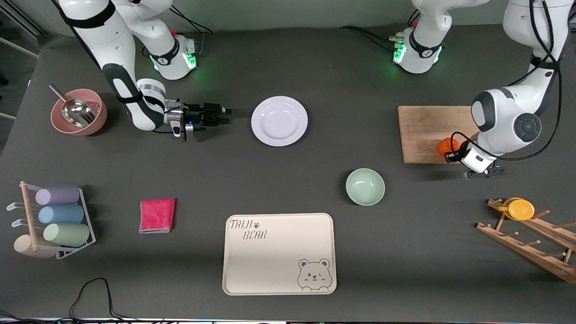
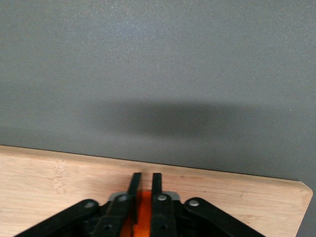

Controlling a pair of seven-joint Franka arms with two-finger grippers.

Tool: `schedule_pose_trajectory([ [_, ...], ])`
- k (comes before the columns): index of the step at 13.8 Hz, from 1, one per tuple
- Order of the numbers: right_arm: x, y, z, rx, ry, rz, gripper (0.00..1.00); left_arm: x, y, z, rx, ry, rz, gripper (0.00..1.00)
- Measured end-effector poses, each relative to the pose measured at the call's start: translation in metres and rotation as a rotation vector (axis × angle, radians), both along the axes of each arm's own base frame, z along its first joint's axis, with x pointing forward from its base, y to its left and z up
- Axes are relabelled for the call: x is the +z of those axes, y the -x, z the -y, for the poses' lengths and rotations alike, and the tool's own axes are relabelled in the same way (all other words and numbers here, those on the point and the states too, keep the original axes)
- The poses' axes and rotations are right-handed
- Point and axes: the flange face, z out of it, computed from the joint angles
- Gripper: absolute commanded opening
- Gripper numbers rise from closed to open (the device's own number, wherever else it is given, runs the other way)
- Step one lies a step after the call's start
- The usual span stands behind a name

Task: Place orange and plate with both arms
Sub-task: 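Grip the plate rim with the right gripper while the left gripper grasps the orange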

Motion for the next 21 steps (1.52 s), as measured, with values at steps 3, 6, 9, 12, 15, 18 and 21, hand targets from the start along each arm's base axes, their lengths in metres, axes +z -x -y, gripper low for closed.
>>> schedule_pose_trajectory([
  [3,0.0,0.0,0.0,-0.001,0.0,0.0,0.51,0.0,0.0,0.001,-0.001,0.0,0.0,0.35],
  [6,0.0,0.0,0.001,-0.001,0.001,-0.001,0.51,0.0,0.0,0.001,-0.003,0.0,0.0,1.0],
  [9,-0.002,0.001,0.001,-0.002,0.003,-0.006,0.51,0.002,-0.002,0.002,-0.005,0.0,0.006,1.0],
  [12,-0.006,0.002,0.002,0.002,0.006,-0.005,0.51,0.01,-0.002,0.004,-0.006,0.002,0.004,1.0],
  [15,-0.01,0.001,0.002,0.007,0.009,-0.001,0.51,0.038,0.006,0.005,-0.003,0.011,0.004,1.0],
  [18,-0.013,0.002,0.003,0.011,0.011,0.004,0.51,0.039,0.026,0.006,0.001,0.013,0.007,1.0],
  [21,-0.015,0.003,0.003,0.013,0.013,0.003,0.51,0.025,0.039,0.006,0.005,0.004,0.034,1.0],
])
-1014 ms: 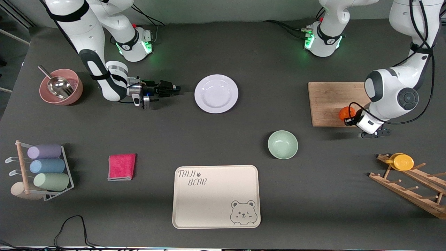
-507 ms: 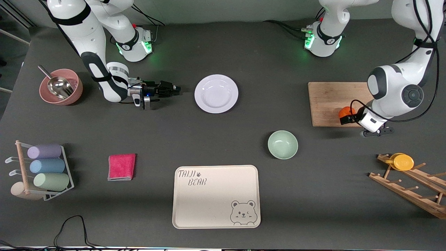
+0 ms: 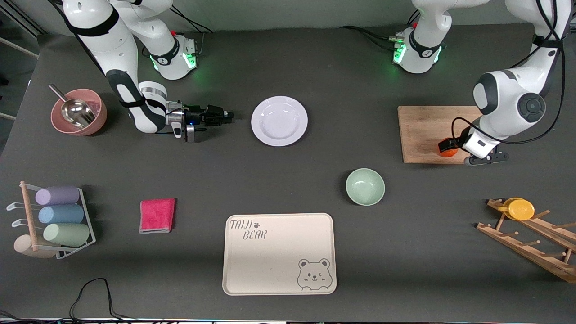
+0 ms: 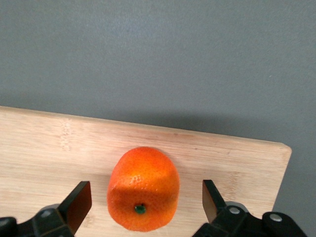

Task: Place orange and plate with both arms
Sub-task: 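Grip the plate rim with the right gripper while the left gripper grasps the orange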

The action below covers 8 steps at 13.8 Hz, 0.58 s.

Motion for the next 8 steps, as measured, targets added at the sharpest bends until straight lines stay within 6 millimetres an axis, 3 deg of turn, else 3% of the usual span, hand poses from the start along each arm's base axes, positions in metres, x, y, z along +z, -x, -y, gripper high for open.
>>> schedule_pose_trajectory([
  [5,-0.001,0.0,0.0,0.0,0.001,-0.001,0.51,-0.029,0.017,0.0,0.003,-0.011,0.01,1.0],
  [6,-0.001,0.0,0.0,0.0,0.001,-0.001,0.51,-0.031,0.017,0.0,0.003,-0.011,0.006,0.94],
  [7,-0.001,0.0,0.0,0.0,0.001,-0.001,0.51,-0.031,0.018,0.0,0.003,-0.011,0.005,0.01],
  [8,-0.001,0.0,0.0,0.0,0.001,-0.001,0.51,-0.031,0.018,0.001,0.001,-0.011,0.005,0.0],
])
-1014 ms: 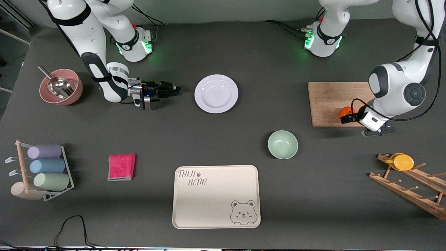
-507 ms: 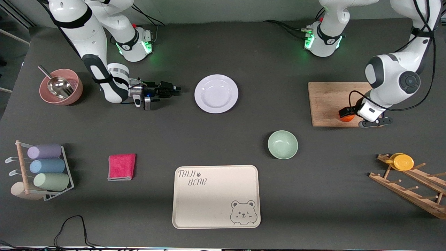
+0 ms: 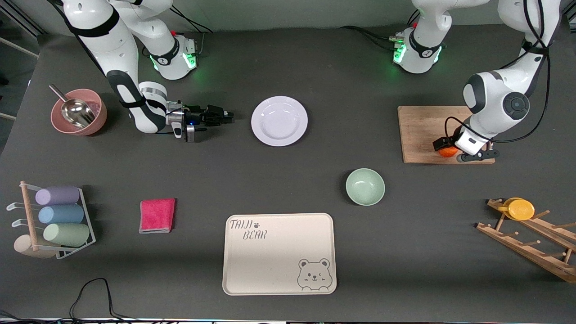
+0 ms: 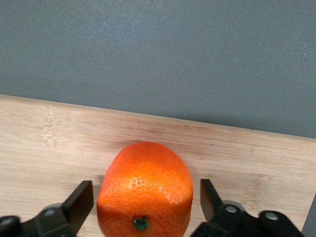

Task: Place orange and plate with both arms
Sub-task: 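Grip the plate rim with the right gripper while the left gripper grasps the orange, then lift the orange off the cutting board with the left gripper toward the plate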

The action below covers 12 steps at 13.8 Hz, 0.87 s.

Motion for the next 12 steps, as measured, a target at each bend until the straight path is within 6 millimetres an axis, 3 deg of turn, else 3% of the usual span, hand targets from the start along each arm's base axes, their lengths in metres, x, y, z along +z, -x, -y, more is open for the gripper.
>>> schedule_pose_trajectory([
  [9,0.0,-0.001,0.0,0.0,0.0,0.001,0.51,0.005,-0.005,0.001,-0.007,-0.002,0.019,0.0],
  [12,0.0,-0.001,0.0,0.0,0.0,0.002,0.51,0.03,-0.02,0.006,-0.021,0.01,-0.005,0.0],
])
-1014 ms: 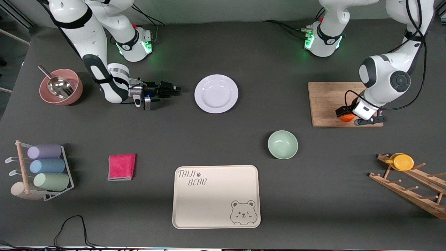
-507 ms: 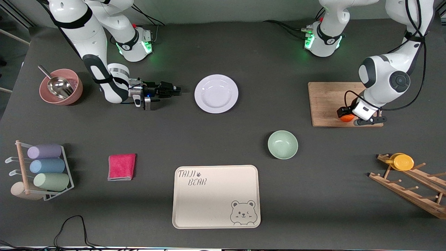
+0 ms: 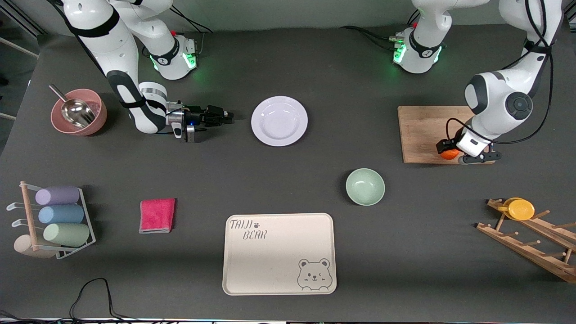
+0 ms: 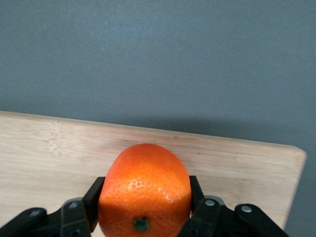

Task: Place orange and plate with both arms
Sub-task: 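Lift the orange off the cutting board with the left gripper toward the plate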

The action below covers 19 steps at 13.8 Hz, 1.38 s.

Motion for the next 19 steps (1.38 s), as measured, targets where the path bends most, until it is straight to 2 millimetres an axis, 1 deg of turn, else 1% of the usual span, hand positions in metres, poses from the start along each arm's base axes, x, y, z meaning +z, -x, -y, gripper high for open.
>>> schedule_pose_trajectory([
  [1,0.0,0.0,0.0,0.0,0.0,0.0,0.51,0.02,-0.008,0.001,-0.008,0.007,-0.019,0.0],
  [2,0.0,0.0,0.0,0.0,0.0,0.0,0.51,0.046,-0.017,0.001,-0.019,0.009,-0.029,0.0],
  [4,0.0,0.0,0.0,0.0,0.0,0.0,0.51,0.105,-0.031,0.001,-0.043,0.003,-0.049,0.0],
  [6,0.0,-0.001,0.0,0.0,0.0,0.001,0.51,0.172,-0.04,-0.001,-0.057,0.0,-0.092,0.0],
  [9,-0.001,-0.001,0.0,0.0,0.0,0.001,0.51,0.283,-0.051,-0.004,-0.067,-0.014,-0.123,0.0],
  [10,-0.001,-0.001,0.0,0.0,0.0,0.001,0.51,0.312,-0.052,-0.005,-0.069,-0.026,-0.126,0.0],
  [11,-0.001,-0.001,0.0,0.0,0.0,0.001,0.51,0.336,-0.05,-0.005,-0.069,-0.031,-0.128,0.0],
  [12,-0.001,-0.001,0.0,0.0,0.0,0.0,0.51,0.353,-0.049,-0.005,-0.069,-0.032,-0.132,0.0],
  [13,-0.001,-0.001,0.0,0.0,0.001,0.0,0.51,0.364,-0.05,-0.004,-0.069,-0.032,-0.136,0.0],
  [14,-0.001,-0.001,0.0,0.0,0.001,0.0,0.51,0.369,-0.051,-0.003,-0.071,-0.033,-0.137,0.0],
  [15,-0.001,-0.001,0.0,0.0,0.001,-0.001,0.51,0.369,-0.054,0.0,-0.077,-0.034,-0.137,0.0],
  [16,-0.002,-0.001,0.0,0.0,0.001,-0.001,0.51,0.368,-0.058,0.007,-0.09,-0.034,-0.139,0.0],
  [17,-0.002,-0.001,0.0,0.0,0.001,-0.001,0.51,0.366,-0.061,0.021,-0.11,-0.036,-0.143,0.0],
  [18,-0.002,-0.001,0.0,0.0,0.001,-0.001,0.51,0.364,-0.063,0.042,-0.118,-0.04,-0.145,0.0],
  [19,-0.002,-0.001,0.0,0.0,0.001,-0.001,0.51,0.363,-0.064,0.07,-0.109,-0.041,-0.144,0.0],
])
